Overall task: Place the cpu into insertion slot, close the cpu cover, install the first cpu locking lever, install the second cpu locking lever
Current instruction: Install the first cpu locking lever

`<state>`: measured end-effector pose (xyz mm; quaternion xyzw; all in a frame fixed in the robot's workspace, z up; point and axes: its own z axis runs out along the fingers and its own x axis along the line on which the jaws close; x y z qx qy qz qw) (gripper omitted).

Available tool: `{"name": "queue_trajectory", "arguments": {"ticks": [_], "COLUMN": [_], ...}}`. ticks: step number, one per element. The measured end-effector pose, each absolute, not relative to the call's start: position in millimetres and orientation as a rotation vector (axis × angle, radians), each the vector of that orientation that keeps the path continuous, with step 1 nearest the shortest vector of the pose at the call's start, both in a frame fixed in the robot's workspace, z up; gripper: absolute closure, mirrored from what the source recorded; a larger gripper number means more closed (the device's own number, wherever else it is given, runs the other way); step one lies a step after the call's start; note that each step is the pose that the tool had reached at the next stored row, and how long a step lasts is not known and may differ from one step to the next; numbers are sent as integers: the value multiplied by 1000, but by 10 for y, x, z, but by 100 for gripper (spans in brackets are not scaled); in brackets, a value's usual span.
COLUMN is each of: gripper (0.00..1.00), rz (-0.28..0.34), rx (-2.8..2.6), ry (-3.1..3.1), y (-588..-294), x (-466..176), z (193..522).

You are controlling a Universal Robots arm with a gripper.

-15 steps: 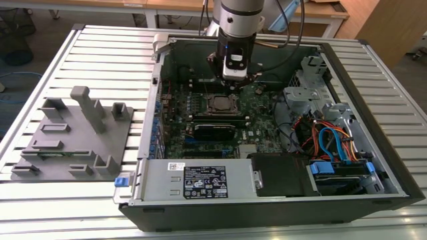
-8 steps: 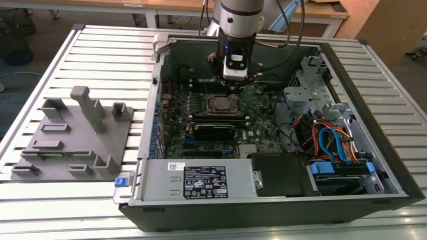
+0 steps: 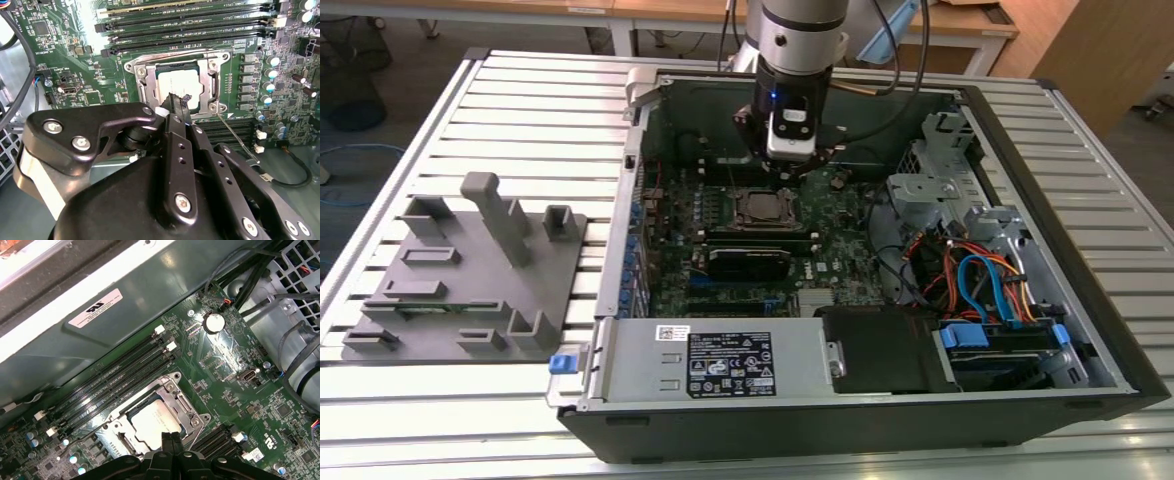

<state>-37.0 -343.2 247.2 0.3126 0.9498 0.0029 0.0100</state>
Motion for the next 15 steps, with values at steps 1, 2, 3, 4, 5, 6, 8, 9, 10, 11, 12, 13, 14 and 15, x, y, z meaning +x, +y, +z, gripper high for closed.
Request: {"name": "queue_trajectory", "arguments": {"ticks": [1,2,3,4,5,6,8,9,10,11,12,13,14,15], "gripper": [90,90,90,90,90,90,90,90,90,90,90,90,90,90], "rz": [9,9,10,10,10,10,10,10,10,10,10,10,10,10], "rx": [965,949,927,904,882,864,851,851,851,851,851,851,851,851], "ry": [2969,2974,2981,2988,2994,3000,3004,3004,3004,3004,3004,3004,3004,3004], "y": [-3432,-3432,-3432,-3432,-3432,-3432,-3432,-3432,-3432,-3432,-3432,-3432,-3432,-3432], "x": [-370,-371,-370,-371,-371,-371,-371,-371,-371,-371,-371,-371,-371,-371], "z": [2473,2472,2472,2472,2472,2472,2472,2472,2472,2472,2472,2472,2472,2472]}}
